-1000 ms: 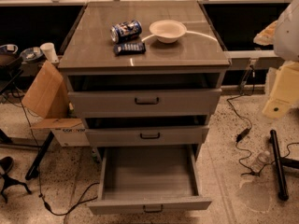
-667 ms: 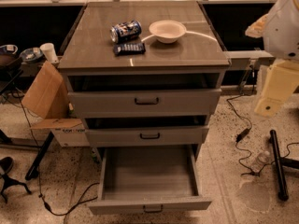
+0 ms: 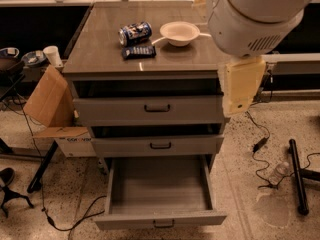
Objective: Place pepsi can into bottom drawer
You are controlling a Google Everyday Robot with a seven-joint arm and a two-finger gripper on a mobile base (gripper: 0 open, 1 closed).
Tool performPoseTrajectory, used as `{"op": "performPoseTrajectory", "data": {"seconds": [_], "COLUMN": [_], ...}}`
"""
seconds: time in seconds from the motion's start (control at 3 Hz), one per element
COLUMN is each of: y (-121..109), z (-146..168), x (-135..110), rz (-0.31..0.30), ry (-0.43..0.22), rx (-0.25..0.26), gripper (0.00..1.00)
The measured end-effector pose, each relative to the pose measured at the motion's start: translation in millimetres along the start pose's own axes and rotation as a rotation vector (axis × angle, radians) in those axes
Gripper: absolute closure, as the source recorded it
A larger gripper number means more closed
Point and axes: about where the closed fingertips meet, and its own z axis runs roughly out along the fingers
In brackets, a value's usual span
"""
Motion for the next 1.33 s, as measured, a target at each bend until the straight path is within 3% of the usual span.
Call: {"op": "performPoseTrajectory", "data": {"seconds": [0.33, 0.67, 1.0, 1.33], "y": [0, -28, -72, -120], "z": [0, 11, 45, 84], "x": [0, -3, 1, -10], "rz": [0.000, -0.029, -0.060, -0.121], "ry": [0.000, -0.012, -0.043, -0.066], "rx": [0.001, 0.029, 0.049, 0.058], "gripper": [0.00, 0.00, 0.00, 0.00]}}
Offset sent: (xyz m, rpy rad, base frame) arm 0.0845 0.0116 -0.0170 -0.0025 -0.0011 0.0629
